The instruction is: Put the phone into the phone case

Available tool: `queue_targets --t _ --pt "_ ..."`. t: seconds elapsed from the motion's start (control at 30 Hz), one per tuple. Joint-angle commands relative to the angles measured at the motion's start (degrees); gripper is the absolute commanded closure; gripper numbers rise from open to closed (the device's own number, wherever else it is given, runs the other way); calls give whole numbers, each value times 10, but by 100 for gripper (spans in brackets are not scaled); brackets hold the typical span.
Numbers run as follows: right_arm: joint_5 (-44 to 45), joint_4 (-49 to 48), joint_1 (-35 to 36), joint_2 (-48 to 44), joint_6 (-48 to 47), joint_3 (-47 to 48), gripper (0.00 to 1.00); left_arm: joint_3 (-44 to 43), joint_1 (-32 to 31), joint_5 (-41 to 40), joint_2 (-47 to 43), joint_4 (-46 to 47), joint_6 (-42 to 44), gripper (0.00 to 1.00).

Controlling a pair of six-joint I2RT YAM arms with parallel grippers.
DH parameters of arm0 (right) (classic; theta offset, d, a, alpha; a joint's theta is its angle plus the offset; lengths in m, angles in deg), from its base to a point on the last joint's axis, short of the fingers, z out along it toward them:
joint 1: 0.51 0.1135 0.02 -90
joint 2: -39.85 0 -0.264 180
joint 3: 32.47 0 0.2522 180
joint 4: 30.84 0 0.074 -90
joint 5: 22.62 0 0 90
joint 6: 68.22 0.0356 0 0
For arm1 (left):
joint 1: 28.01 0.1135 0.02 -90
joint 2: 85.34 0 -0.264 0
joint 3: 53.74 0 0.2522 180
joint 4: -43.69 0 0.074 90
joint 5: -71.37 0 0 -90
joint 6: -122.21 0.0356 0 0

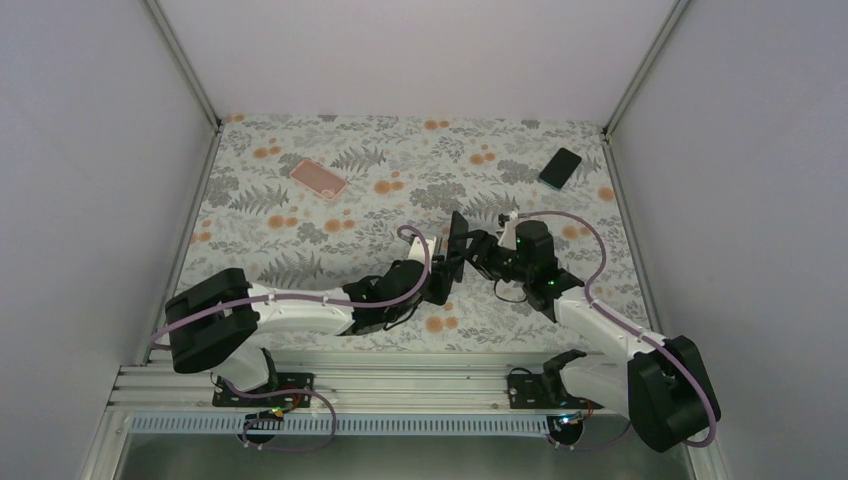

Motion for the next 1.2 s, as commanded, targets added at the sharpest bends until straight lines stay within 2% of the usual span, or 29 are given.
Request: queue_targets --t 0.0,0.27,0.47,0.63,0.8,1.03,1.17 --pt "-13 -59 13 -15 19 -14 41 -12 -2 -20 7 21 -2 68" --pt "-10 -89 17 -22 21 -39 40 5 -1 -18 -5 13 -16 89" --pt "0 -76 17 -37 -6 -34 29 26 5 -5 -34 4 -18 97" --pt "-11 -57 4 -47 -52 -16 16 47 20 18 -71 -8 -9 98" --pt "-20 15 -9 -54 -149 30 0 55 37 28 -140 -74 35 98" --pt "-10 99 -15 -71 -308 102 1 40 79 50 -250 -238 109 98" --pt "2 104 -15 -88 -367 128 1 26 110 84 -310 -322 140 97"
